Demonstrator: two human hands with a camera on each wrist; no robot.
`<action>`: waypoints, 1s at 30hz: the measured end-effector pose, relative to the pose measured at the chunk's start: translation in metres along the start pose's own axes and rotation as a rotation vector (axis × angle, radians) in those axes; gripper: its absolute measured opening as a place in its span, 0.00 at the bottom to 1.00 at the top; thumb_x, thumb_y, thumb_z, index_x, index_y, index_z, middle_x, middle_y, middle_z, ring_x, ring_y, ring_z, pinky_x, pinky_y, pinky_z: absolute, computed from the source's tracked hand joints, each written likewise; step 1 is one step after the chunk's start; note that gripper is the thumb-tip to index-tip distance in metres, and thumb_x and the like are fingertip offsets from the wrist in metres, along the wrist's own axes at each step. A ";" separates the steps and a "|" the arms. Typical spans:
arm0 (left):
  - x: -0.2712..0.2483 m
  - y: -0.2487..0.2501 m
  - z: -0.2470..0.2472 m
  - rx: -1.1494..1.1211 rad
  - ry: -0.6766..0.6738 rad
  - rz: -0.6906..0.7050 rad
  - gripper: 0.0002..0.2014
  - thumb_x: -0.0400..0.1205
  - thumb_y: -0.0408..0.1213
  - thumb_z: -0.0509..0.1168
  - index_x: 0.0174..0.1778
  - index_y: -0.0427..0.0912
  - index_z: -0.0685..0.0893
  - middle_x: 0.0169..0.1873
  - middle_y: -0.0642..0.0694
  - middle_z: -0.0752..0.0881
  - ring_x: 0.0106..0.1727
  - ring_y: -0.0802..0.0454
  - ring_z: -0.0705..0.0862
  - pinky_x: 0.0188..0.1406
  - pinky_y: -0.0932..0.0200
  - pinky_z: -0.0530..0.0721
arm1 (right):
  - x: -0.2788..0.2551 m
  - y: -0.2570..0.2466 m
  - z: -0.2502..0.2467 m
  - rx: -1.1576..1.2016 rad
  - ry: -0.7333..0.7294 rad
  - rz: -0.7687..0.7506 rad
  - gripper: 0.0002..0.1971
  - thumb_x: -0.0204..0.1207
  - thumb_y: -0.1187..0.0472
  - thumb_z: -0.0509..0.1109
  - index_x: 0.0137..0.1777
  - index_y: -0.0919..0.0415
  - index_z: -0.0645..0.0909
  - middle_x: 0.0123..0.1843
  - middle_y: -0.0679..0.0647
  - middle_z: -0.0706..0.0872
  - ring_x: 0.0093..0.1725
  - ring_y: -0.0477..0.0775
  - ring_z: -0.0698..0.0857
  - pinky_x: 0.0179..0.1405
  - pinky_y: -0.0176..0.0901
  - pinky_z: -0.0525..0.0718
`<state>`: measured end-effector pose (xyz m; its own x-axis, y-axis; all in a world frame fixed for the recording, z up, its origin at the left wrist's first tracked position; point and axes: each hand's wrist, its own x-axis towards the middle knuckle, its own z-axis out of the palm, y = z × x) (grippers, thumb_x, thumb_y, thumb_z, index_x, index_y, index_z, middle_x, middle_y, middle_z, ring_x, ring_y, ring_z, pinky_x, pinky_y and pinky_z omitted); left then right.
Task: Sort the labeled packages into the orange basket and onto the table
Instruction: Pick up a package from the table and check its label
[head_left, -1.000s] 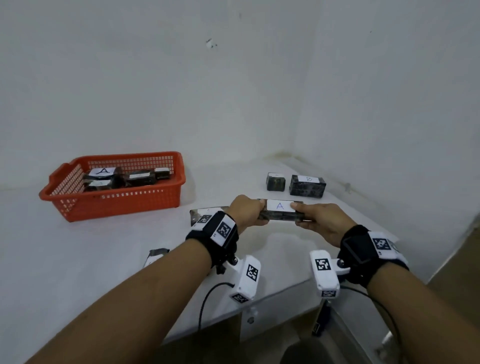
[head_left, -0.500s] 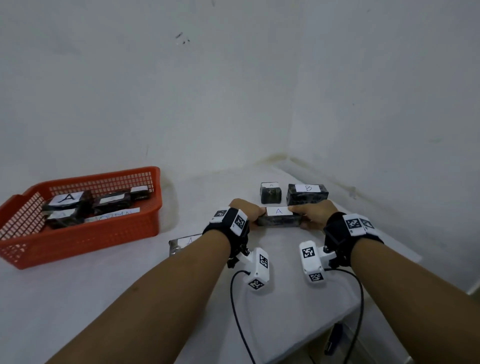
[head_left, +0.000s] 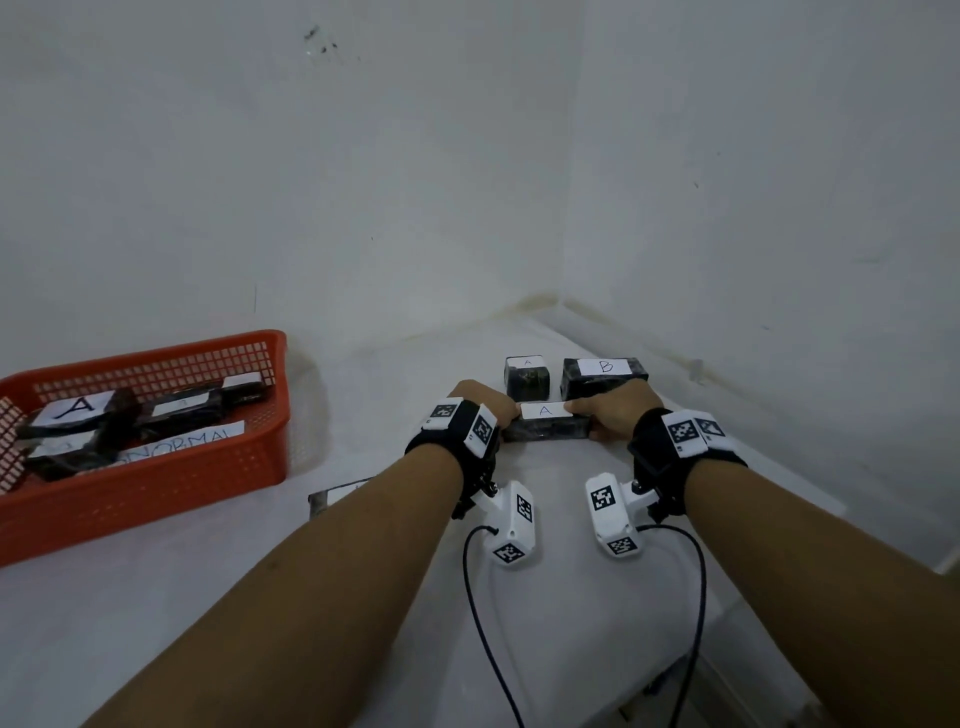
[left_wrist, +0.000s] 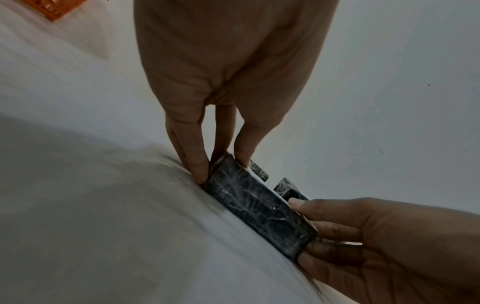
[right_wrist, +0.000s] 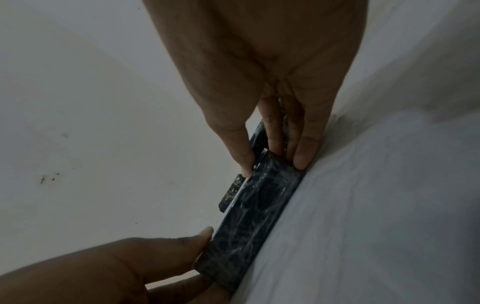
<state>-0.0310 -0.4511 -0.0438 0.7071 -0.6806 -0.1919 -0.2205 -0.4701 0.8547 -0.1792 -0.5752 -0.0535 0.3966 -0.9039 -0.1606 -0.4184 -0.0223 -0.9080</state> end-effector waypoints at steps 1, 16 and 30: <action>0.001 0.003 -0.002 -0.117 -0.009 -0.032 0.22 0.86 0.40 0.70 0.76 0.37 0.81 0.66 0.39 0.88 0.66 0.39 0.88 0.60 0.55 0.88 | -0.002 0.000 -0.001 -0.016 -0.010 0.001 0.17 0.66 0.60 0.89 0.51 0.63 0.89 0.49 0.62 0.93 0.45 0.64 0.93 0.37 0.52 0.92; -0.086 0.018 -0.117 0.385 -0.038 0.135 0.21 0.81 0.50 0.74 0.54 0.32 0.93 0.55 0.37 0.93 0.58 0.38 0.91 0.64 0.44 0.90 | -0.107 -0.047 0.018 -0.093 -0.141 -0.370 0.10 0.74 0.57 0.82 0.50 0.58 0.86 0.39 0.48 0.84 0.40 0.50 0.84 0.38 0.43 0.81; -0.219 -0.076 -0.208 0.752 -0.244 0.253 0.31 0.78 0.55 0.78 0.77 0.54 0.83 0.70 0.58 0.86 0.69 0.58 0.85 0.69 0.56 0.82 | -0.258 -0.055 0.110 -0.512 -0.729 -0.501 0.42 0.67 0.44 0.86 0.79 0.49 0.74 0.70 0.46 0.81 0.65 0.47 0.82 0.60 0.39 0.79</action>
<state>-0.0290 -0.1493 0.0339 0.4294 -0.8783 -0.2101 -0.8050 -0.4777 0.3517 -0.1683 -0.2936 -0.0047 0.9511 -0.2646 -0.1594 -0.2992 -0.6606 -0.6885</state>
